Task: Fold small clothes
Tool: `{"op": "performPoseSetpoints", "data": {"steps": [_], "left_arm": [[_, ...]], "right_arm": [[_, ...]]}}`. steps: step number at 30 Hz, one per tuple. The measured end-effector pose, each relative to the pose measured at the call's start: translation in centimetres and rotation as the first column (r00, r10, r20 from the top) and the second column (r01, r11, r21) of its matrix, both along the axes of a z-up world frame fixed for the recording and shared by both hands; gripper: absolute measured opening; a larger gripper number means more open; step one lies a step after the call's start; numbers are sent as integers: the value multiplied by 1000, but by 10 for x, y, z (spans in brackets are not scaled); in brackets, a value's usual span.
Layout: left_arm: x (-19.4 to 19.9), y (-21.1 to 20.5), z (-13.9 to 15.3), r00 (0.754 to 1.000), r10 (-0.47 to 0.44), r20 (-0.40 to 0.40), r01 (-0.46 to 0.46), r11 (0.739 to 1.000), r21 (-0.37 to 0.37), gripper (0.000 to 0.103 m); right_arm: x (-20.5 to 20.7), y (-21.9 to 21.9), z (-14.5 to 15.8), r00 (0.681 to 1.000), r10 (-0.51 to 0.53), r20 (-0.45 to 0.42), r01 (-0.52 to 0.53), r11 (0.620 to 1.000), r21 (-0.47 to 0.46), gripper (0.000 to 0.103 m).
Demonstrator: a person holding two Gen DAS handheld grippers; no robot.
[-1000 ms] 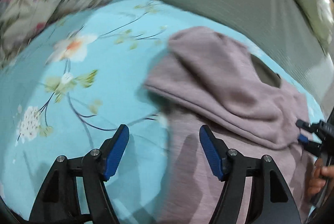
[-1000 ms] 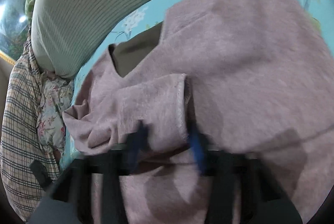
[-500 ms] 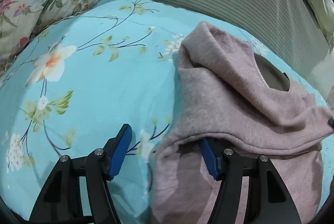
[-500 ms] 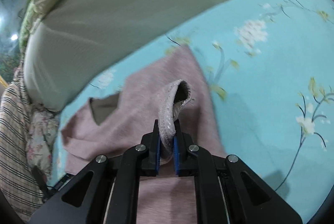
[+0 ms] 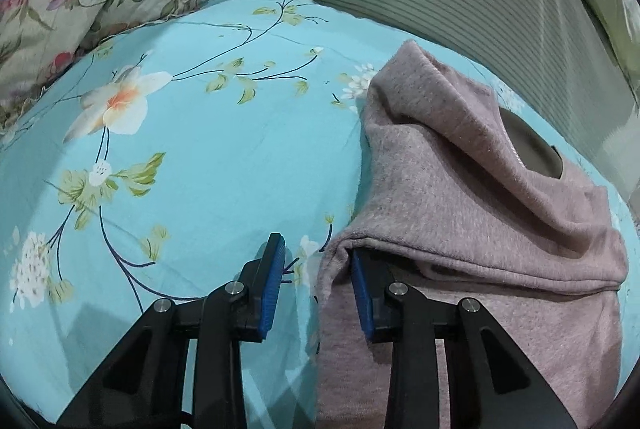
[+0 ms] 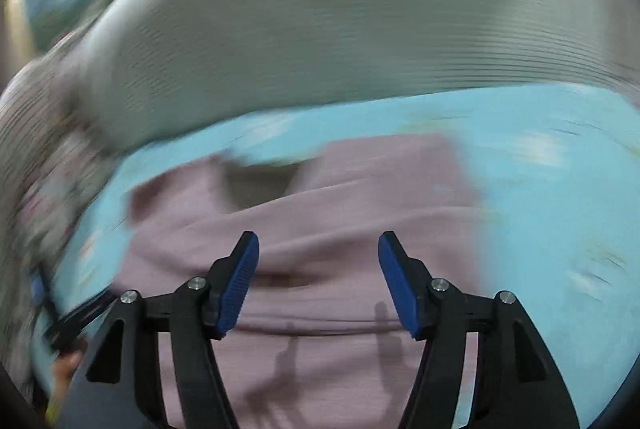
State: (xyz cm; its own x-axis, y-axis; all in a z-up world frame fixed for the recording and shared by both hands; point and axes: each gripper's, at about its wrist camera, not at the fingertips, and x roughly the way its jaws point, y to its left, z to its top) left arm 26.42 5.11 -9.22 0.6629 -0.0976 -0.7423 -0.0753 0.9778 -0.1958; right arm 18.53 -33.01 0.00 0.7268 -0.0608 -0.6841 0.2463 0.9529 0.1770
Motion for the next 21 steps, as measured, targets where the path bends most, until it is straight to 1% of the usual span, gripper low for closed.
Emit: {"op": "performPoseSetpoints", "data": {"steps": [1, 2, 3, 4, 5, 6, 8, 10, 12, 14, 15, 16, 17, 19, 21], "left_arm": [[-1, 1, 0, 1000, 2, 2, -2, 1000, -9, 35], [-1, 3, -1, 1000, 4, 4, -4, 1000, -21, 35], [-1, 4, -1, 1000, 5, 6, -5, 1000, -31, 35], [-2, 6, -2, 1000, 6, 10, -5, 999, -45, 35], [-2, 8, -2, 1000, 8, 12, -7, 998, -55, 35], [-2, 9, -3, 1000, 9, 15, -8, 998, -63, 35], [-2, 12, -3, 1000, 9, 17, -8, 997, -79, 35], [-2, 13, -3, 1000, 8, 21, -6, 996, -89, 35], [-2, 15, -4, 1000, 9, 24, -6, 994, -105, 35], [-2, 16, -4, 1000, 10, 25, -7, 993, -118, 35], [-1, 16, -5, 1000, 12, 27, -8, 993, -121, 35], [-2, 16, -5, 1000, 13, 27, -9, 992, -122, 35], [-2, 16, -5, 999, 15, 29, -11, 993, -122, 35], [-3, 16, -4, 999, 18, 33, -14, 992, -124, 34], [-4, 18, -4, 999, 26, 37, -21, 990, -138, 34]], "right_arm": [[18, 17, -3, 997, 78, -18, -77, 997, 5, 63], [43, 42, -8, 982, 187, -37, -186, 982, 15, 64], [55, 58, -12, 968, 245, -49, -244, 970, 17, 64], [75, 79, -17, 947, 313, -68, -313, 950, 12, 64], [99, 103, -24, 917, 389, -91, -390, 921, 13, 64], [112, 117, -29, 896, 430, -108, -430, 902, 20, 65], [145, 147, -40, 859, 492, -142, -494, 869, 25, 65], [175, 168, -50, 828, 531, -179, -539, 842, 1, 65], [199, 183, -61, 803, 554, -219, -573, 819, -30, 65], [220, 189, -73, 786, 565, -250, -587, 810, -15, 63], [229, 189, -78, 776, 574, -262, -591, 807, 17, 43], [233, 189, -81, 770, 577, -271, -589, 807, 44, 11], [241, 186, -83, 770, 579, -269, -582, 810, 78, 4], [253, 178, -80, 801, 561, -208, -549, 827, 120, 4], [266, 163, -75, 845, 521, -125, -493, 847, 198, 4]]}}
